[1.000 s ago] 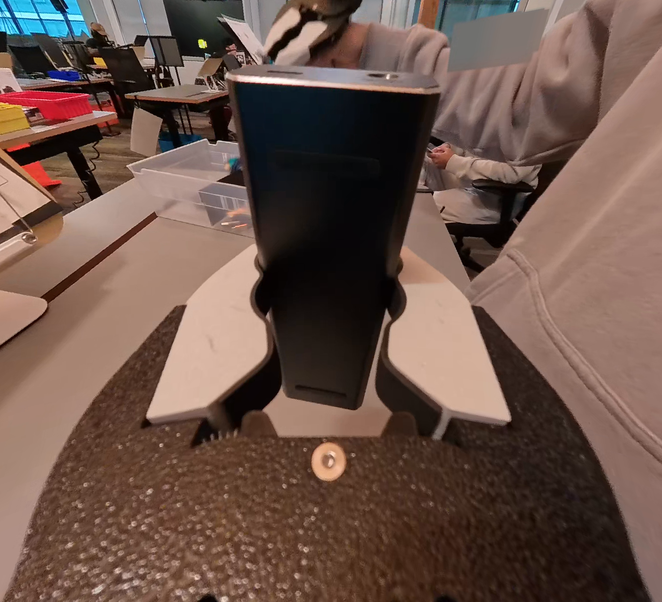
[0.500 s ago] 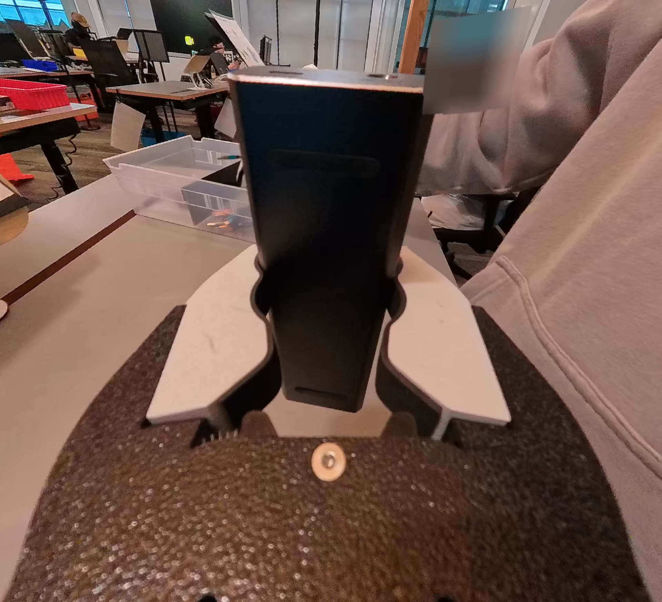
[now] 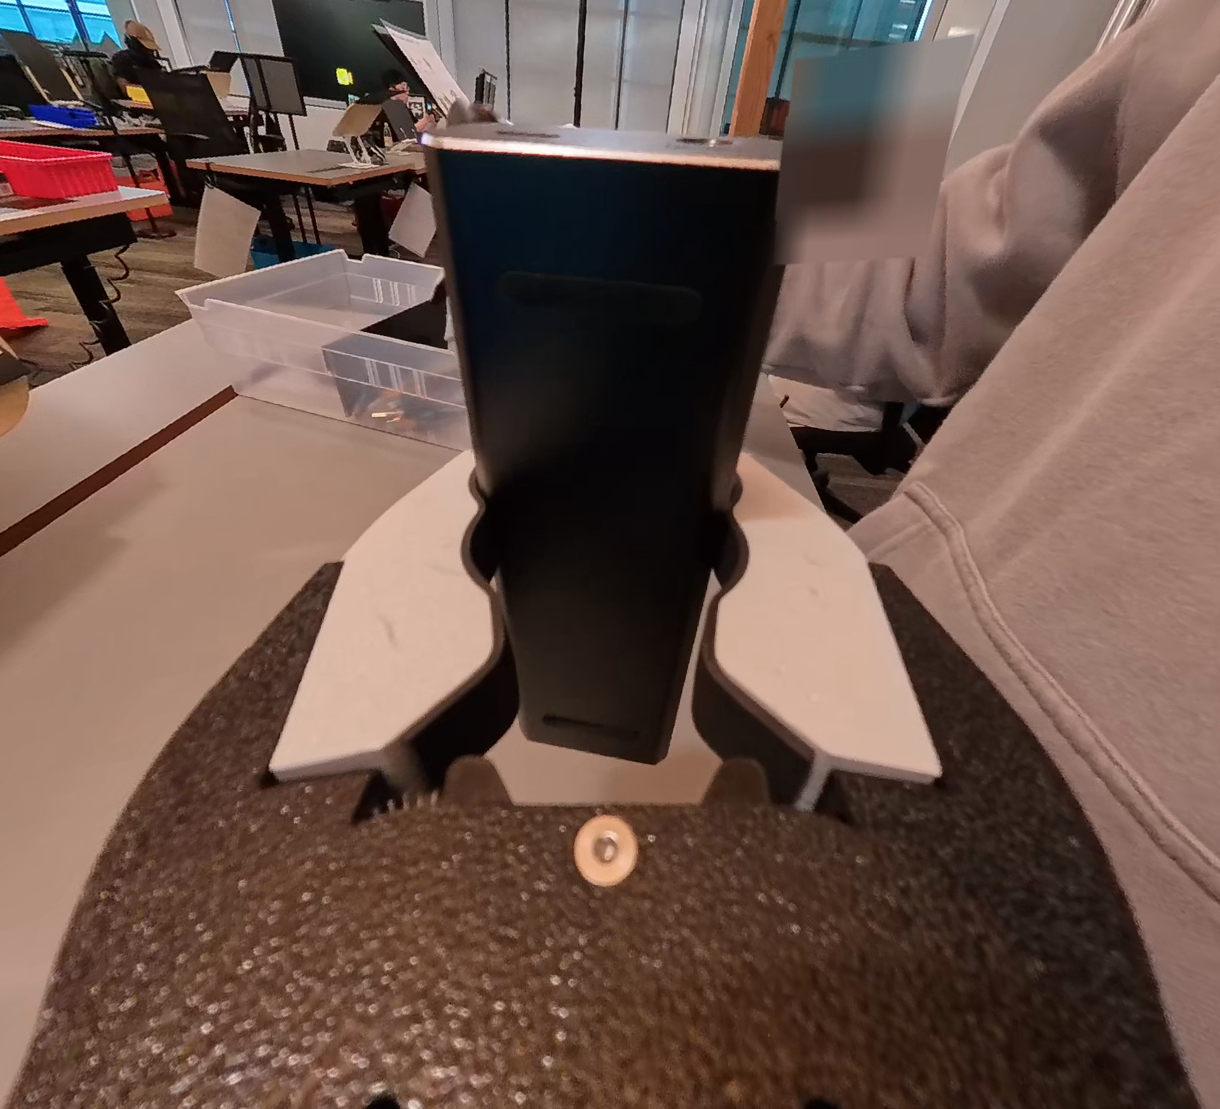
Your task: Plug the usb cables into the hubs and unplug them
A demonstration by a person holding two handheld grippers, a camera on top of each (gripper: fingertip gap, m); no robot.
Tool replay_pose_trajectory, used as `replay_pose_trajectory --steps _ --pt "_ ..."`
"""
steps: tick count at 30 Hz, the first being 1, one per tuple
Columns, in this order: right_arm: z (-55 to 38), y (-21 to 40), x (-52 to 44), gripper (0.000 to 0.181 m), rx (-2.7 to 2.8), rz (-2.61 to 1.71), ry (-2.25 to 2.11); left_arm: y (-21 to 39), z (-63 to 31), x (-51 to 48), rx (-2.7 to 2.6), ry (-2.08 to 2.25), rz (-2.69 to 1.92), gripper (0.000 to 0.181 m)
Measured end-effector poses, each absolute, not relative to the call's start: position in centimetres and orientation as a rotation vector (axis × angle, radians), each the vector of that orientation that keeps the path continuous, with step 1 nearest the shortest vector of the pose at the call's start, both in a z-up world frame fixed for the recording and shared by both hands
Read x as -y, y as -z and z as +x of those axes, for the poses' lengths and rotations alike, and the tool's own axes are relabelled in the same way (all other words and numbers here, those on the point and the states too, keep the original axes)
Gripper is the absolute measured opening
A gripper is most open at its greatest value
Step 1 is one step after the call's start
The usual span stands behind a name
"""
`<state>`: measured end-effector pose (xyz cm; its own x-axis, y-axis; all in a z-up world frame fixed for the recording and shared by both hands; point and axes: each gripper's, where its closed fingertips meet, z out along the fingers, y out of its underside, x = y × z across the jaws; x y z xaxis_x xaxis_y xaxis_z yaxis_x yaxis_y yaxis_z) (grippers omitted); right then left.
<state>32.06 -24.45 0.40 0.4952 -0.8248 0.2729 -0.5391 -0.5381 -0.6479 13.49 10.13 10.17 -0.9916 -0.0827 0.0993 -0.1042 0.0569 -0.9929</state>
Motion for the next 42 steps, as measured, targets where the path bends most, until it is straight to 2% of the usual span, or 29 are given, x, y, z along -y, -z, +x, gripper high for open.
replay_pose_trajectory --steps 1,8,11,15,18,36,39,42 --pt "31.4 -1.9 22.0 0.055 -1.043 -2.185 0.727 -10.1 13.5 -10.1 2.270 -2.138 0.202 0.064" --pt "21.3 -11.6 1.0 0.074 -0.451 -1.780 0.337 -9.7 13.4 -9.1 2.256 -2.119 0.175 0.064" --pt "16.7 -13.6 -6.1 0.070 -0.290 -1.680 0.198 -9.4 13.3 -8.7 2.266 -2.101 0.160 0.064" --pt "14.6 -13.1 -10.9 0.065 -0.240 -1.720 0.182 -9.2 13.3 -8.5 2.314 -2.088 0.139 0.064" --pt "13.9 -13.1 -12.0 0.058 -0.241 -1.687 0.116 -9.5 13.5 -9.1 2.283 -2.123 0.161 0.064" --pt "13.4 -11.2 -12.6 0.059 -0.234 -1.827 0.186 -9.2 13.1 -7.5 2.345 -2.144 0.086 0.062" --pt "14.5 -12.6 -10.5 0.059 -0.217 -1.876 0.295 -8.8 14.4 -8.0 2.400 -2.171 0.191 0.077" --pt "17.9 -14.8 -4.8 0.059 -0.245 -1.969 0.558 -8.2 14.7 -9.4 2.416 -2.157 0.257 0.077"
